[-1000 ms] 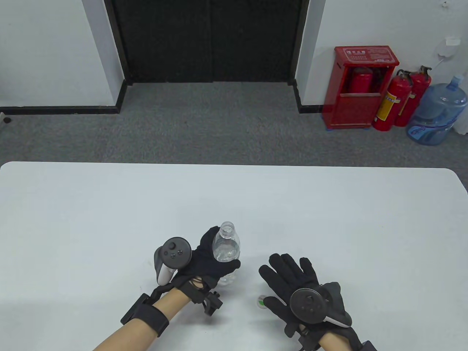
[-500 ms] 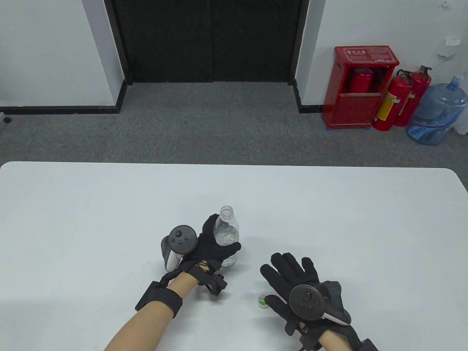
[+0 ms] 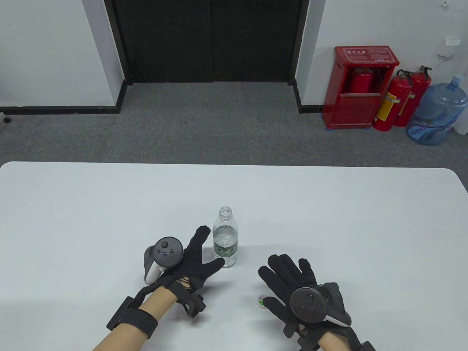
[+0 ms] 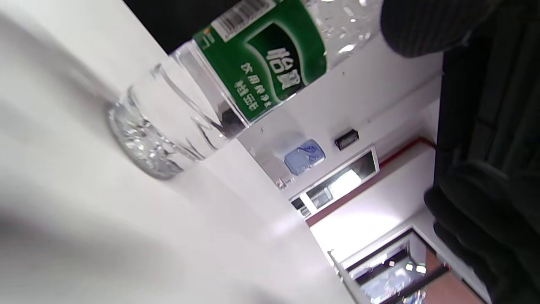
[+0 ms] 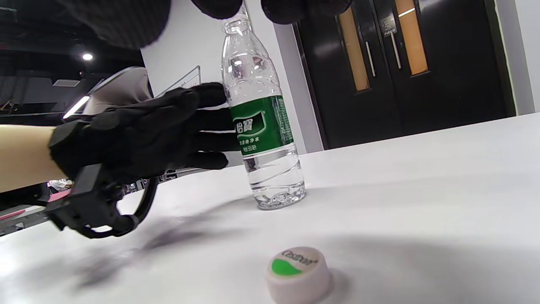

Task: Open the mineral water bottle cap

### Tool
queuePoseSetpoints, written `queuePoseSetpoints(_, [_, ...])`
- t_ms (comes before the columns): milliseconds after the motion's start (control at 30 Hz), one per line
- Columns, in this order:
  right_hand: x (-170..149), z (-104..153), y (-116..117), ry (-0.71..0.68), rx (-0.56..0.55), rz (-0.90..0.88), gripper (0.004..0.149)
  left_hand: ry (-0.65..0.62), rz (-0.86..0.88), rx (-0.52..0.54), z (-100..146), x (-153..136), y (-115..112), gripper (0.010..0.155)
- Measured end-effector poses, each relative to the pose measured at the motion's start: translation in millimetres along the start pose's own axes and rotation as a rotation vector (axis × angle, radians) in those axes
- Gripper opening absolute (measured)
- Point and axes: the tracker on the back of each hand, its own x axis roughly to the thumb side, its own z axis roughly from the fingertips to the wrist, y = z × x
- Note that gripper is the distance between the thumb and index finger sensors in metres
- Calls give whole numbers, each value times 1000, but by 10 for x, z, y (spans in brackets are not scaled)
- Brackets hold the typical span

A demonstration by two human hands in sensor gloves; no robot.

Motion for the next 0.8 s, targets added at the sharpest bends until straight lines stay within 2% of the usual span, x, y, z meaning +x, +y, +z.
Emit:
queuePoseSetpoints(200, [19, 15, 10, -12, 1, -8, 73, -65, -285, -46, 383, 172, 189, 86])
queuePoseSetpoints(300, [37, 17, 18, -18, 7, 4, 73, -100, -419, -76, 545, 243, 243, 86])
queuePoseSetpoints(500, [83, 20, 41, -31, 18, 12, 73, -176, -600, -117, 814, 355, 177, 86])
queuePoseSetpoints(667, [109, 26, 53, -44, 29, 12, 73, -171, -669, -146, 898, 307, 88, 86])
queuePoseSetpoints(733, [110, 29, 58, -47, 32, 12, 73, -125, -645, -187, 892, 294, 86, 87])
queuePoseSetpoints(800, [109, 33, 57, -50, 38, 13, 73, -132, -652, -178, 888, 284, 73, 86])
